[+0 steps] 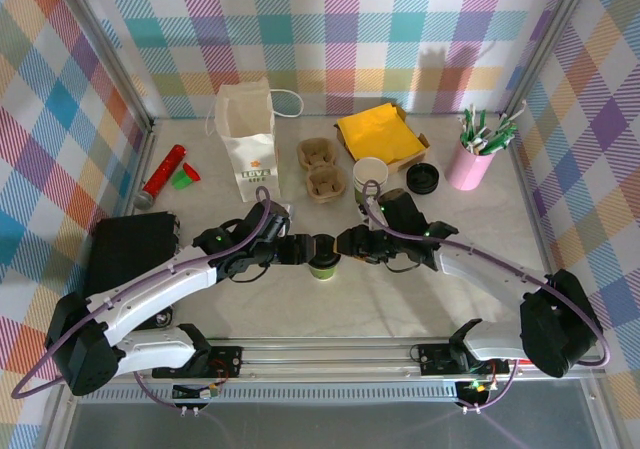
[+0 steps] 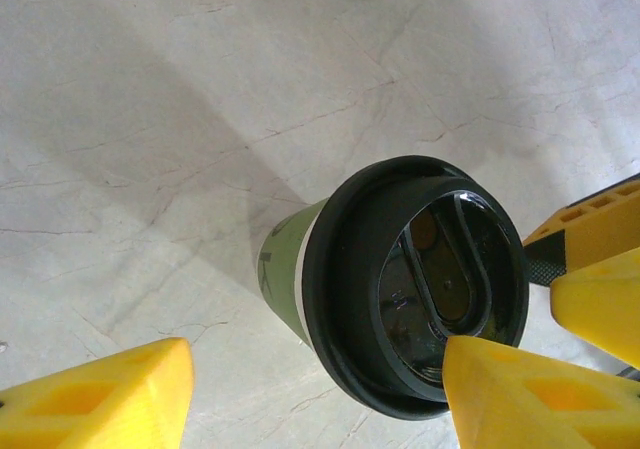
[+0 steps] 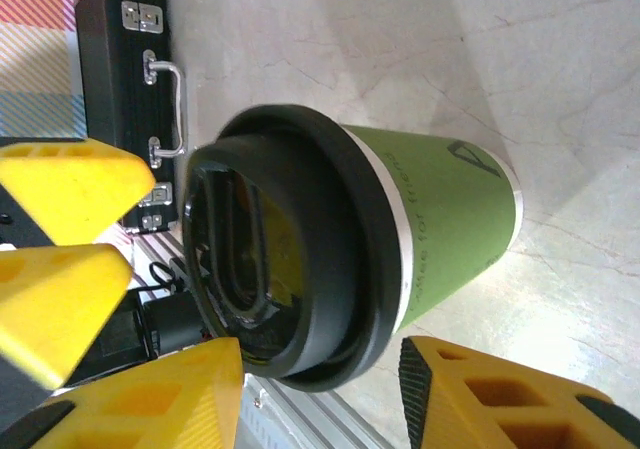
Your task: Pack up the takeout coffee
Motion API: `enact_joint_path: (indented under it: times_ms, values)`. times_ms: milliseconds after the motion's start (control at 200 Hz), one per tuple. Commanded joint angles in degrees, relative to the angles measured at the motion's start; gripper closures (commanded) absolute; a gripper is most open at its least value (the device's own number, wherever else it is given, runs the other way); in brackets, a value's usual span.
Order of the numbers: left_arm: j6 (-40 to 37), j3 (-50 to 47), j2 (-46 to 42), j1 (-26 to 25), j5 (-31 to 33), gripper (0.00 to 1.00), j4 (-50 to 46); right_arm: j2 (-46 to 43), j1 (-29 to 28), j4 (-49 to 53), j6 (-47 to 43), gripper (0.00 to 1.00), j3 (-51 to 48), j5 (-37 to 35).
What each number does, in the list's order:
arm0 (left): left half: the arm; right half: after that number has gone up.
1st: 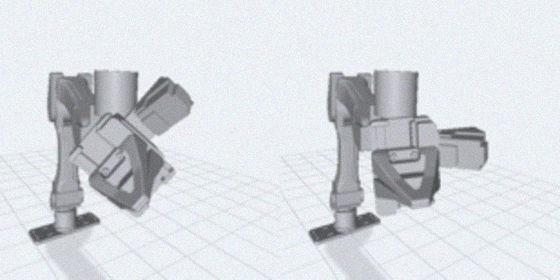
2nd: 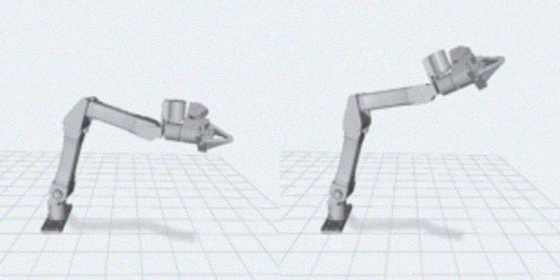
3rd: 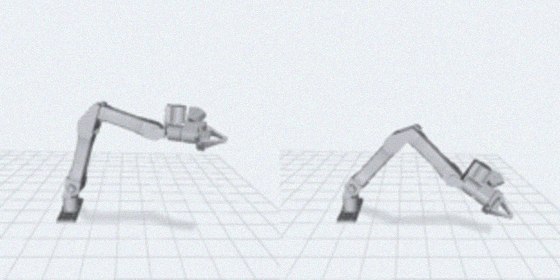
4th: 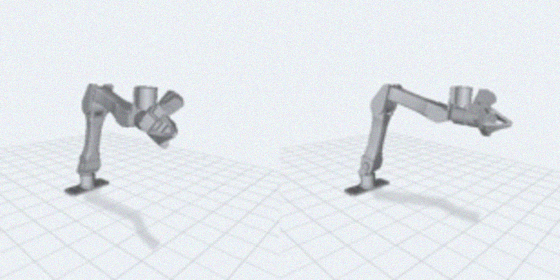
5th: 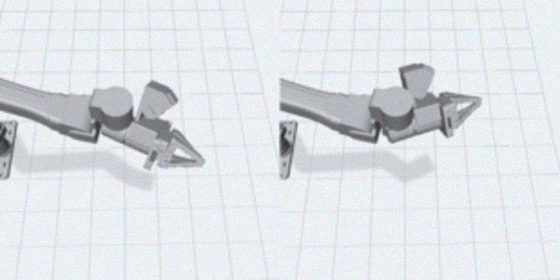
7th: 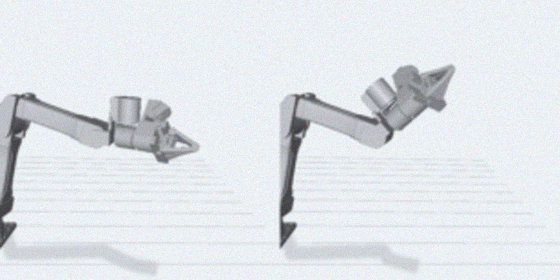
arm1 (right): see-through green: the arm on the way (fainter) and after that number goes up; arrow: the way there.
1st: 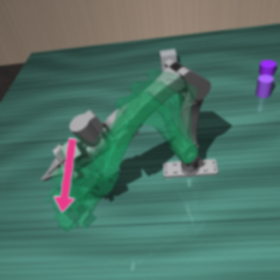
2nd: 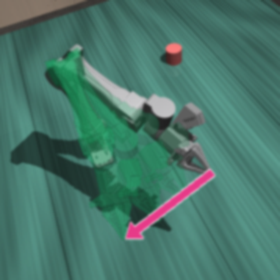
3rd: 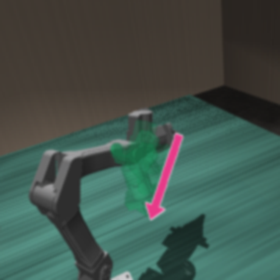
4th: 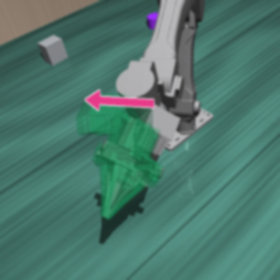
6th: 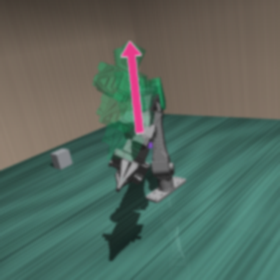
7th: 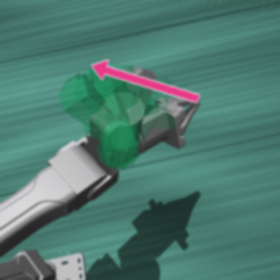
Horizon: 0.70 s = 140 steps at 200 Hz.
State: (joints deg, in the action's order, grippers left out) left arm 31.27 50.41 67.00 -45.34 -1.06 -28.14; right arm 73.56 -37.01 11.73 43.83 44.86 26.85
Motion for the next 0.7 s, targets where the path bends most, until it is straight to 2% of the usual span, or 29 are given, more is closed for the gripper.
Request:
enact_joint_path:
  times_ms: [0,695]
  values:
    - [0.11,-0.07,0.17,-0.12,-1.73,0.33,2.17,0.29,0.01,1.28,-1.89,0.52,2.57,-0.67]
    - [1.22,-2.46,2.86,0.71,-3.58,0.36,4.50,4.08,-0.51,3.20,-3.77,0.52,4.36,-2.16]
